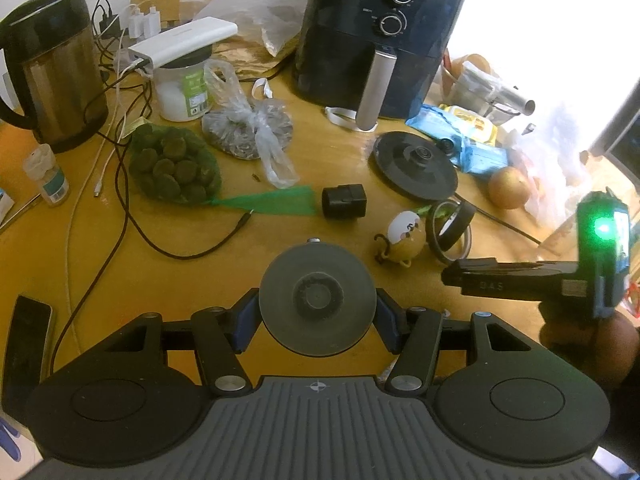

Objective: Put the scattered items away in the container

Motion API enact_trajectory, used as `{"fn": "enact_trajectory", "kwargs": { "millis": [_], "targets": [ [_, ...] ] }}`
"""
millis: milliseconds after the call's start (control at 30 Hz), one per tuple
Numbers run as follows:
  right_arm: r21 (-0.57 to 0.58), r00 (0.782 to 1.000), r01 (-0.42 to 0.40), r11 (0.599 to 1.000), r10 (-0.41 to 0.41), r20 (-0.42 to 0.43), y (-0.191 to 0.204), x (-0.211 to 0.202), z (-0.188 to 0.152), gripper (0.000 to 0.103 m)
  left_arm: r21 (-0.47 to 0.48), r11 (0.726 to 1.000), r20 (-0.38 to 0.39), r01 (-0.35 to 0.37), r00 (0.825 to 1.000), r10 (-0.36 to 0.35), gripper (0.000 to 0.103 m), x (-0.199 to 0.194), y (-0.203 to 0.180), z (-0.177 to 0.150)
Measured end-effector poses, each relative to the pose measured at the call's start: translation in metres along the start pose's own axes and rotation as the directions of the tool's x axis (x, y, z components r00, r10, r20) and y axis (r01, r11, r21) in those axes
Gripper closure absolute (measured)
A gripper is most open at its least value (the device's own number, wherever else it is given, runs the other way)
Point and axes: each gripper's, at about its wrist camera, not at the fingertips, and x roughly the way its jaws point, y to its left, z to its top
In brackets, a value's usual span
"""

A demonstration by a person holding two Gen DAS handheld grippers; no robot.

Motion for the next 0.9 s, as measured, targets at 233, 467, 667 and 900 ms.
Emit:
{"fn": "enact_trajectory", "kwargs": {
  "millis": [233,467,667,900],
  "targets": [
    [0.006,0.999,-0.016,1.000,0.016,0.028,0.001,-0.033,-0.004,0.031,0.022,1.000,0.002,0.009,1.000,-0.009,0.045,0.002,-0.003,0.001],
    [0.001,0.998,-0.026,1.000,0.026,0.050,0.004,-0.065,-0.006,0.031,0.038,0.999,0.006,0.025,1.000,-0.025,0.045,0.000,-0.008,0.002],
    [0.004,0.997,-0.044,0.999,0.043,0.063,0.006,-0.090,-0.011,0.031,0.050,0.998,0.013,0.038,0.999,-0.038,0.045,-0.003,-0.010,0.004],
    [-0.004,0.997,-0.033,0.999,0.034,0.072,0.011,-0.112,-0.018,0.031,0.066,0.996,0.022,0.054,0.998,-0.055,0.045,-0.007,-0.011,0.007]
  ]
}}
